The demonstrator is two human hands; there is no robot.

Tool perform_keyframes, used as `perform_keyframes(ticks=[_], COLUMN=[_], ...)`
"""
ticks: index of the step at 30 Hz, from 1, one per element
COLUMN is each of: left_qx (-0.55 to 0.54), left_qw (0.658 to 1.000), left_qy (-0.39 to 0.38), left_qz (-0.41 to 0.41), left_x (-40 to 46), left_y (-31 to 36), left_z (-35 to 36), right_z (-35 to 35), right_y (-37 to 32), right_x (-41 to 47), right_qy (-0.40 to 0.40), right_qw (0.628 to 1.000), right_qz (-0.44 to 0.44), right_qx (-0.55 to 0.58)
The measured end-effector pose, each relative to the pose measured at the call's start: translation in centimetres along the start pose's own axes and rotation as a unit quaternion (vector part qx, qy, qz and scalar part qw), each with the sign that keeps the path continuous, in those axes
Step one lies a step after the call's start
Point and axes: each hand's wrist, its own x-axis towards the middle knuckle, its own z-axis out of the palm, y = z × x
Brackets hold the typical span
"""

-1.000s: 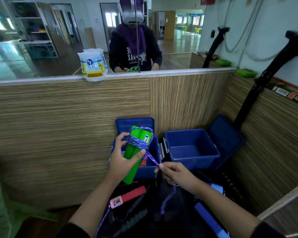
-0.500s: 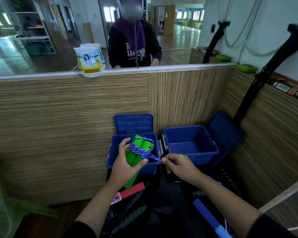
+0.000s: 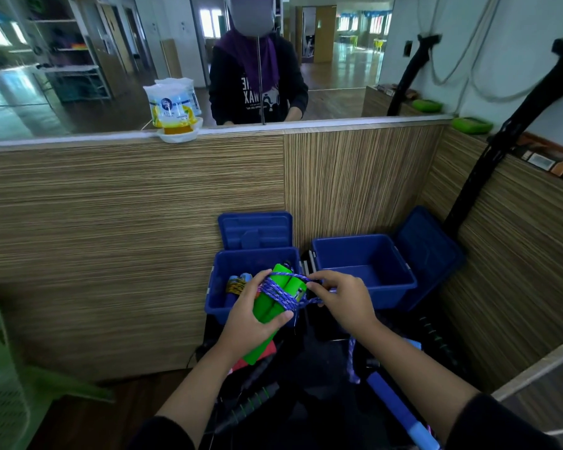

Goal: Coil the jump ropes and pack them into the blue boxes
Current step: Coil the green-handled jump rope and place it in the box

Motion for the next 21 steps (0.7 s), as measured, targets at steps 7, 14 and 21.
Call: perform_keyframes(ticks=[7,14,21], left_qx=[-0.011,-0.025,-0.062], left_qw=[1.0,0.999,0.995], left_qy=[-0.006,0.019,0.075], left_qz=[-0.008,-0.008,-0.015], left_x=[0.0,-0.3,0.3], left_y=[0.0,0.0,0.5], left_z=[0.6,1.1,1.5], right_z=[-0.2,-0.3,1.3], right_y=[0.9,1.8,0.9], right_x=[0.2,-0.2,-0.7], right_qy=[-0.014,-0.073,-0.089], right_qw=[0.997,0.996,0.996], right_qz=[0.028,0.043,0.001], right_qx=[0.064,0.014,0.003])
